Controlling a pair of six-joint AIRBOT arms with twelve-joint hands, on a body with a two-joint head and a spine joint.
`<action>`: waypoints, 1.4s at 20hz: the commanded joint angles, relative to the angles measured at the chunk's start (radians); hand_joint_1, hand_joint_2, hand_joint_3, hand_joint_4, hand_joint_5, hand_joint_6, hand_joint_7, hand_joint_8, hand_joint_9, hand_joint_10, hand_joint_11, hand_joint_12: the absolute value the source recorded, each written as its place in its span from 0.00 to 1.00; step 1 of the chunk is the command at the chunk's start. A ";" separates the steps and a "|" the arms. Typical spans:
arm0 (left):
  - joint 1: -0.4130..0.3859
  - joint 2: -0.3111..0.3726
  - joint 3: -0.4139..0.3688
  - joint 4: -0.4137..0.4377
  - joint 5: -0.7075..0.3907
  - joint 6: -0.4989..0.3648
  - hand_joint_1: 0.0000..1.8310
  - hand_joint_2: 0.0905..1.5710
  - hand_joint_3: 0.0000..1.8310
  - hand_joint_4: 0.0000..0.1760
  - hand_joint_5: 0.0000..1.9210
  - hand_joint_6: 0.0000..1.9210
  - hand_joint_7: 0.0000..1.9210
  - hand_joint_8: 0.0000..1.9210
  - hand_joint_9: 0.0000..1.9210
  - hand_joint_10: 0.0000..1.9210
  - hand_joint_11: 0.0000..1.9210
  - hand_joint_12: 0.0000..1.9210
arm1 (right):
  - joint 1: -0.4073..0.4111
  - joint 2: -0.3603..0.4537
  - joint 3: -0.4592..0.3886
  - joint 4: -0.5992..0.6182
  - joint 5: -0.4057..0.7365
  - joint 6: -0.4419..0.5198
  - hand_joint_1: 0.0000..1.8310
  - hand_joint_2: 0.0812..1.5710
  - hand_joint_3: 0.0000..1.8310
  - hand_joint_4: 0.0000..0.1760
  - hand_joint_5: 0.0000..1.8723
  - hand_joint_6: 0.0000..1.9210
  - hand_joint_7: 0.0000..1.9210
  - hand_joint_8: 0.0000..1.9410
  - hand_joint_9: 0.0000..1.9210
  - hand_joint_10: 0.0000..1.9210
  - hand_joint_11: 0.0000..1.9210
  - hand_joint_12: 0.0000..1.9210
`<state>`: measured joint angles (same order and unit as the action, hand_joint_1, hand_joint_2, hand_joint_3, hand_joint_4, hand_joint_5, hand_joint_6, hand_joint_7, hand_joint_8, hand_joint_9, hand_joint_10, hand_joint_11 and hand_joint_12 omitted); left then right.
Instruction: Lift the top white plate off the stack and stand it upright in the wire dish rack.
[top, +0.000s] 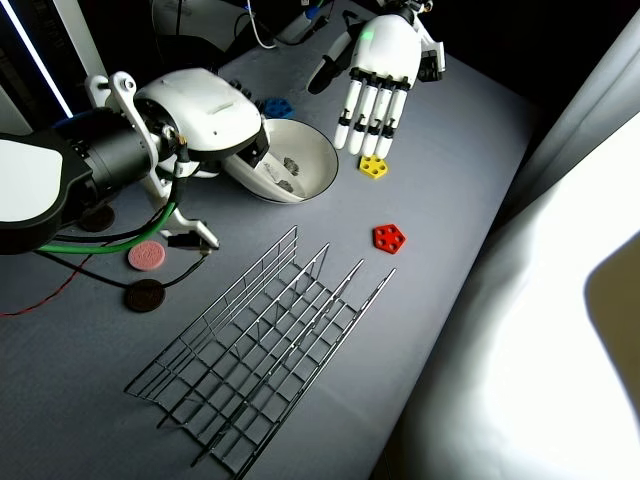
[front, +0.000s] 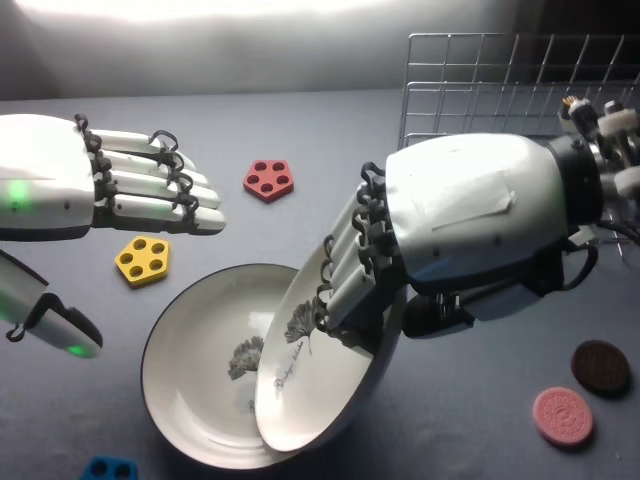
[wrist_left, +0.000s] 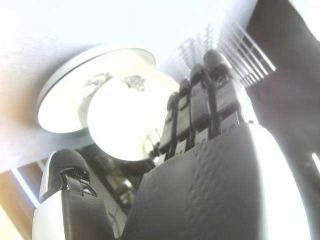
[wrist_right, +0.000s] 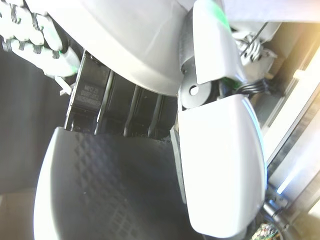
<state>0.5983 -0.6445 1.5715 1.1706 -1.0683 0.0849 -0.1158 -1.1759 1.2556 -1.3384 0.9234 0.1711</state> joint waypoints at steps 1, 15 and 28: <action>-0.020 0.008 0.004 -0.066 -0.071 0.013 0.17 0.59 0.00 0.00 0.05 0.00 0.07 0.00 0.07 0.00 0.01 0.25 | 0.018 0.009 0.001 0.073 0.088 0.010 0.81 0.70 0.00 0.00 0.44 0.64 0.48 0.43 0.48 0.51 0.47 0.76; -0.023 0.032 0.028 -0.052 -0.043 0.414 0.18 0.59 0.00 0.00 0.03 0.00 0.05 0.00 0.05 0.00 0.00 0.19 | 0.117 -0.036 0.103 0.029 0.188 0.179 0.81 0.69 0.00 0.00 0.41 0.65 0.50 0.43 0.49 0.49 0.48 0.75; -0.023 0.042 0.027 -0.016 -0.040 0.521 0.18 0.58 0.00 0.00 0.04 0.01 0.06 0.00 0.06 0.00 0.01 0.19 | 0.227 -0.067 0.187 0.056 0.224 0.371 0.81 0.68 0.00 0.00 0.43 0.61 0.53 0.39 0.52 0.46 0.51 0.71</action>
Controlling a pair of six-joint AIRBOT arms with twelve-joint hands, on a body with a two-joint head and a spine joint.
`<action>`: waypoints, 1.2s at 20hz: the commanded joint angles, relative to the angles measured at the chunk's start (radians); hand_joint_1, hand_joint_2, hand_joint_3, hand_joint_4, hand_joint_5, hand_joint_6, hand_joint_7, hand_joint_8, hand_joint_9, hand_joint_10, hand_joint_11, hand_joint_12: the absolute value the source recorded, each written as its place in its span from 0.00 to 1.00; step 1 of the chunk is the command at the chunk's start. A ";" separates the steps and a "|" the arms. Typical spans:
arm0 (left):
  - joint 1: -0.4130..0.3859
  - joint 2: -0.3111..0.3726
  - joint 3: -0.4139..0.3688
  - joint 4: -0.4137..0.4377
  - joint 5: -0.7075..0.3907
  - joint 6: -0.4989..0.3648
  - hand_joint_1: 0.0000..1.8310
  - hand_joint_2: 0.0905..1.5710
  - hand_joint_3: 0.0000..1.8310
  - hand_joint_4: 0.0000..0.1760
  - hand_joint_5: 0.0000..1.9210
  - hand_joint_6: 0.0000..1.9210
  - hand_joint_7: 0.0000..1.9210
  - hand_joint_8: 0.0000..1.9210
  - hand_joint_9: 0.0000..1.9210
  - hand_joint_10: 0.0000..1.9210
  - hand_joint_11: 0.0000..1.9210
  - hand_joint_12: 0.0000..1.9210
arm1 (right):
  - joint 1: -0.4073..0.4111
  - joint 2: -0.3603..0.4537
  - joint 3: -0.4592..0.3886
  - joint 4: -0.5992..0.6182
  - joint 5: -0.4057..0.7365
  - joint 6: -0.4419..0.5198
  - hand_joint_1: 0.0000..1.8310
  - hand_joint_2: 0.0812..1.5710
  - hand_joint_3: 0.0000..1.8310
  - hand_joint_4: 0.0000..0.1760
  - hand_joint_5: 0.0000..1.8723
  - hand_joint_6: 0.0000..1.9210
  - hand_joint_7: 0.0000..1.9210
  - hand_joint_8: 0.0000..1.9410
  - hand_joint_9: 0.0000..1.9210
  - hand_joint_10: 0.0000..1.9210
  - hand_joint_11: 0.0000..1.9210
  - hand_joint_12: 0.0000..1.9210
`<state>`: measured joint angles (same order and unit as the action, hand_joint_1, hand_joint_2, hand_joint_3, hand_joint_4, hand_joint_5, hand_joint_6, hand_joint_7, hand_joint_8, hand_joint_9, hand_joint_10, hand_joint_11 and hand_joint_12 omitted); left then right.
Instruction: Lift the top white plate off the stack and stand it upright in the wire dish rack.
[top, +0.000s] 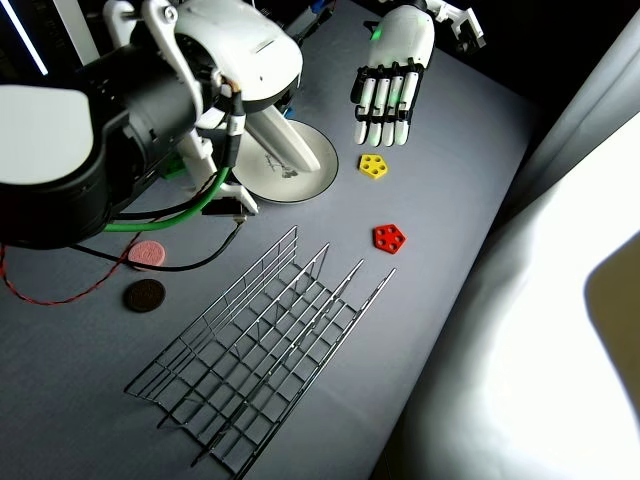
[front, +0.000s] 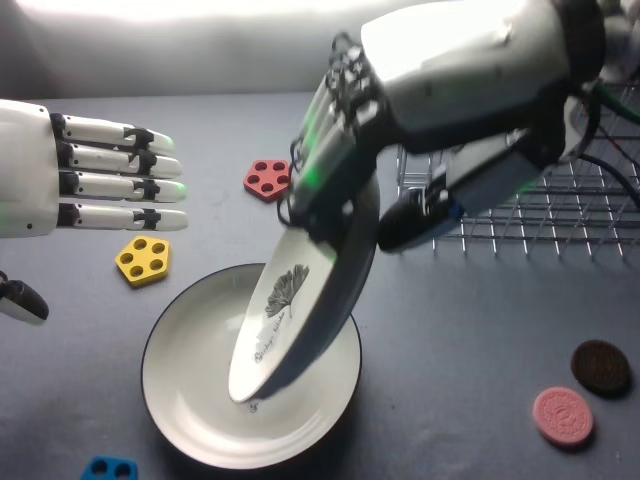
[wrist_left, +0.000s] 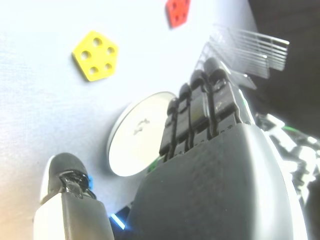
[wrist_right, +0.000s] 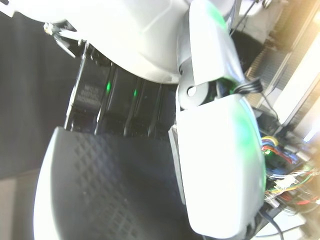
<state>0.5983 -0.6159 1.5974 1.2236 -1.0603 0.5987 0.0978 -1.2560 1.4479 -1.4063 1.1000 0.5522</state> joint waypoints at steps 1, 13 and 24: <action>-0.023 0.015 0.002 -0.069 -0.047 0.008 0.18 0.58 0.00 0.00 0.05 0.01 0.06 0.01 0.06 0.01 0.01 0.20 | 0.021 0.008 0.008 0.125 0.047 0.026 0.81 0.68 0.00 0.00 0.43 0.60 0.53 0.38 0.52 0.45 0.51 0.71; -0.023 0.022 0.002 -0.036 -0.050 0.008 0.17 0.59 0.00 0.00 0.04 0.00 0.06 0.00 0.06 0.00 0.00 0.22 | 0.054 -0.011 0.109 0.075 0.083 0.112 0.81 0.68 0.00 0.00 0.46 0.61 0.52 0.39 0.51 0.46 0.49 0.73; -0.023 0.023 0.014 -0.024 -0.033 -0.002 0.18 0.59 0.00 0.00 0.03 0.00 0.05 0.00 0.05 0.00 0.00 0.21 | 0.085 -0.008 0.209 0.019 0.173 0.107 0.81 0.68 0.00 0.00 0.45 0.62 0.51 0.39 0.50 0.47 0.48 0.74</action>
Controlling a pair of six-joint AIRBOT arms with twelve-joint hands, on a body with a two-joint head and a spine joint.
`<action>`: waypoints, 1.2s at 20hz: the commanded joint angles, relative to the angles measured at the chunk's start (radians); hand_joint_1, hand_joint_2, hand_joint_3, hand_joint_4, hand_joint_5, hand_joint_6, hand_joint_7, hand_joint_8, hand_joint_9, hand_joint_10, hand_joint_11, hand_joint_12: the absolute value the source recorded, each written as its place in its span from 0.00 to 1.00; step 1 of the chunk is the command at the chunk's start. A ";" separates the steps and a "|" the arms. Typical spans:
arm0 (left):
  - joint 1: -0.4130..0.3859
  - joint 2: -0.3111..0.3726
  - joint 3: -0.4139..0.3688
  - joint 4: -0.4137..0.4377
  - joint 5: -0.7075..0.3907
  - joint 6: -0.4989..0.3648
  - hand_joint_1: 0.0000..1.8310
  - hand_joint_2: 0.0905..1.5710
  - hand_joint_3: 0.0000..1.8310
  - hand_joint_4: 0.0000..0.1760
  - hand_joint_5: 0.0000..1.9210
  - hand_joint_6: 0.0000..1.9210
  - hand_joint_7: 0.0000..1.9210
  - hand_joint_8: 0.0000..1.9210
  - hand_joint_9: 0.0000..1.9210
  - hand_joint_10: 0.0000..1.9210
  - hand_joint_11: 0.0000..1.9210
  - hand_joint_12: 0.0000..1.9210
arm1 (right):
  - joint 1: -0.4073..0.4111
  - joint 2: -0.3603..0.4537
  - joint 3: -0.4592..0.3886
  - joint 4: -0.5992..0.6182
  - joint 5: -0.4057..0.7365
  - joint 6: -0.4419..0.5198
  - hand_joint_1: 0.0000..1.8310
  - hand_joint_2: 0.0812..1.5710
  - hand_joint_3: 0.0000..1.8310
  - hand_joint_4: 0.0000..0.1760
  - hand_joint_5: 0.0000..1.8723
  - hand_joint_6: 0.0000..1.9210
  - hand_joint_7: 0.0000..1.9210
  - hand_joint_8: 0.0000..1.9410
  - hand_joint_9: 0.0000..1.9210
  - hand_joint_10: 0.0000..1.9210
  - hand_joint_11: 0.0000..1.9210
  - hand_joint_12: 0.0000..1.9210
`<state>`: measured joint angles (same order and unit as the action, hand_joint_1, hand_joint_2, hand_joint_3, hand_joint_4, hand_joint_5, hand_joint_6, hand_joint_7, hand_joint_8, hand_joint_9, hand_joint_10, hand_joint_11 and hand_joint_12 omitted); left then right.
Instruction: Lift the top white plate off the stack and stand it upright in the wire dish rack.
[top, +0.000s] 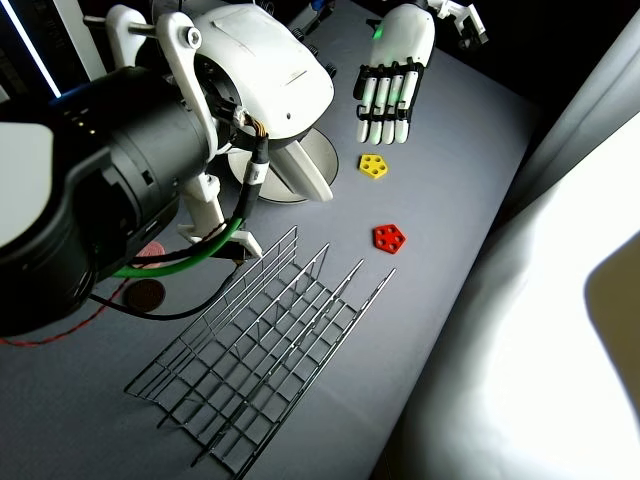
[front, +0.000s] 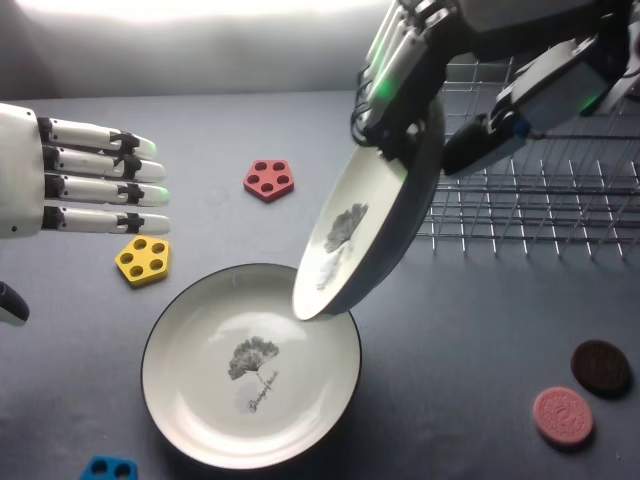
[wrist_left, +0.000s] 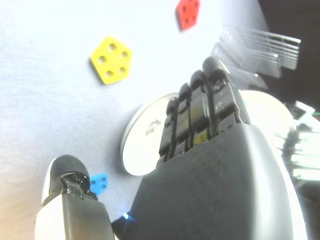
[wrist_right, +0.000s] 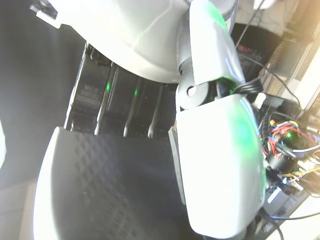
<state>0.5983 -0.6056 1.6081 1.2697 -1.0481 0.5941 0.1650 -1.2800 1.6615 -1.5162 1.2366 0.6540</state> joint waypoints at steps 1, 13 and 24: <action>-0.023 0.013 0.006 -0.070 -0.046 -0.001 0.17 0.59 0.00 0.00 0.02 0.00 0.04 0.00 0.05 0.00 0.00 0.20 | 0.024 0.016 0.014 0.129 0.046 0.007 0.81 0.68 0.00 0.00 0.45 0.62 0.51 0.40 0.50 0.47 0.48 0.74; -0.013 0.016 0.014 -0.092 -0.060 -0.010 0.17 0.59 0.00 0.00 0.03 0.00 0.05 0.00 0.05 0.00 0.00 0.21 | 0.095 0.034 0.053 0.159 0.053 0.014 0.81 0.68 0.00 0.00 0.45 0.61 0.50 0.41 0.53 0.44 0.52 0.69; -0.009 0.014 0.016 -0.084 -0.067 -0.010 0.14 0.61 0.00 0.00 0.01 0.00 0.03 0.00 0.04 0.00 0.00 0.15 | 0.090 0.060 -0.052 0.236 -0.282 0.011 0.81 0.67 0.00 0.00 0.47 0.58 0.52 0.37 0.52 0.45 0.52 0.69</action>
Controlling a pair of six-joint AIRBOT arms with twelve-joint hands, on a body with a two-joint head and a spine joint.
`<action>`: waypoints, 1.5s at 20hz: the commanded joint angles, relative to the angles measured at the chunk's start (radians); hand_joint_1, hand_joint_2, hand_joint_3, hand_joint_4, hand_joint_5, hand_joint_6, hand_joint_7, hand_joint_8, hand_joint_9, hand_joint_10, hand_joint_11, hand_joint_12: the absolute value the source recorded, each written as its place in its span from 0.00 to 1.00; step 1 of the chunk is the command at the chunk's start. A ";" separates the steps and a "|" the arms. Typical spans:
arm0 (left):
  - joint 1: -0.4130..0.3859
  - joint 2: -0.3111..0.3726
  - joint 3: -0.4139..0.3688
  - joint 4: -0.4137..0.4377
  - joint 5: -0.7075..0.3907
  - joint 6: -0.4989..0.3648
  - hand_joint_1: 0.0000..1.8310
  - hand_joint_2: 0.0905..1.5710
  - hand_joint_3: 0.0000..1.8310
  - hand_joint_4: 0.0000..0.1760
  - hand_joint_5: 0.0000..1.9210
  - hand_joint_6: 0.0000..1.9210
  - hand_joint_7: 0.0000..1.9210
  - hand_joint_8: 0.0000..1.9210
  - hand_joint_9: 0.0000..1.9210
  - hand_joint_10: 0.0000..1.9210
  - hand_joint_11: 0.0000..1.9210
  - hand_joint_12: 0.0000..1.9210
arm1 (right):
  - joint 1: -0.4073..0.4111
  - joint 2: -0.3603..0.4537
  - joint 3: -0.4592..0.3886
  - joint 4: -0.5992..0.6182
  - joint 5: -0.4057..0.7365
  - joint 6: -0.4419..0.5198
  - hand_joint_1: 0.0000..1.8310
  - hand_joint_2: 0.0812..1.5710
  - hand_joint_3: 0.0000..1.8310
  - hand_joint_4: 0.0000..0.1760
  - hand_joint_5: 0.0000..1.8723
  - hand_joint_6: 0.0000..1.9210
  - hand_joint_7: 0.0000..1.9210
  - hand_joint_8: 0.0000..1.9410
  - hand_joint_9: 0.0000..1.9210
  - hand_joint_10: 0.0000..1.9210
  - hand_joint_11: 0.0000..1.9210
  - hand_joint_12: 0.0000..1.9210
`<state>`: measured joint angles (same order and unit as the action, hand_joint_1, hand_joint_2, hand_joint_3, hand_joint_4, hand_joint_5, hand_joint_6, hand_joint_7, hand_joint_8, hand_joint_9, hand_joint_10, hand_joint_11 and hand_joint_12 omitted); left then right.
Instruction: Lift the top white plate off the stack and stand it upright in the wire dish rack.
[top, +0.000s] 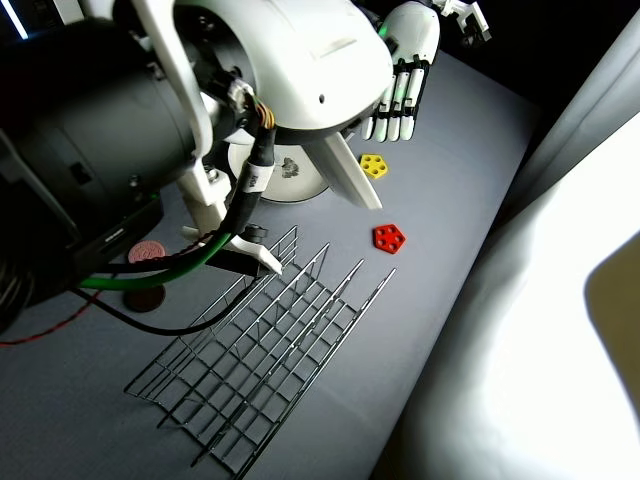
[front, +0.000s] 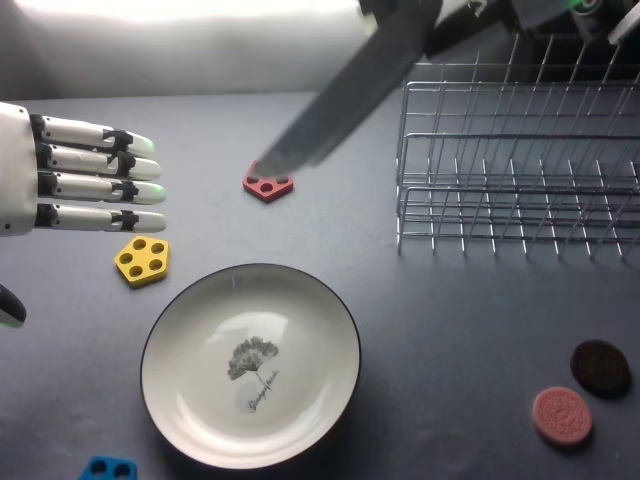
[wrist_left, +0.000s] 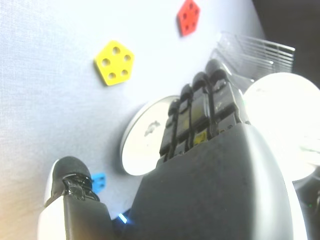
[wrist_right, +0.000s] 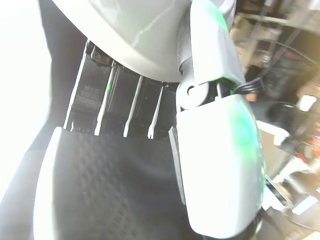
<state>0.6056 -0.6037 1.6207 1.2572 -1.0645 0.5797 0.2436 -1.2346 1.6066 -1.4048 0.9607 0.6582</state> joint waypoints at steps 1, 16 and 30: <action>-0.017 0.012 0.003 -0.071 -0.051 0.004 0.13 0.61 0.00 0.00 0.02 0.00 0.04 0.00 0.04 0.00 0.00 0.16 | 0.011 0.017 -0.007 0.132 -0.027 0.007 0.81 0.67 0.00 0.00 0.47 0.59 0.52 0.37 0.53 0.45 0.53 0.68; -0.016 0.013 0.002 -0.065 -0.071 0.004 0.15 0.60 0.00 0.00 0.01 0.00 0.02 0.00 0.02 0.00 0.00 0.10 | 0.050 0.031 0.000 0.161 -0.131 0.389 0.81 0.67 0.00 0.00 0.46 0.59 0.53 0.36 0.53 0.45 0.53 0.69; -0.016 0.028 0.000 -0.060 -0.085 0.003 0.12 0.60 0.00 0.00 0.01 0.00 0.02 0.00 0.02 0.00 0.00 0.11 | 0.016 0.074 0.026 0.193 -0.198 0.629 0.82 0.66 0.00 0.00 0.47 0.57 0.54 0.36 0.55 0.41 0.54 0.66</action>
<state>0.6079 -0.5880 1.6203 1.2686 -1.0946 0.5793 0.2436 -1.1793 1.6272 -1.3350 0.7292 1.2629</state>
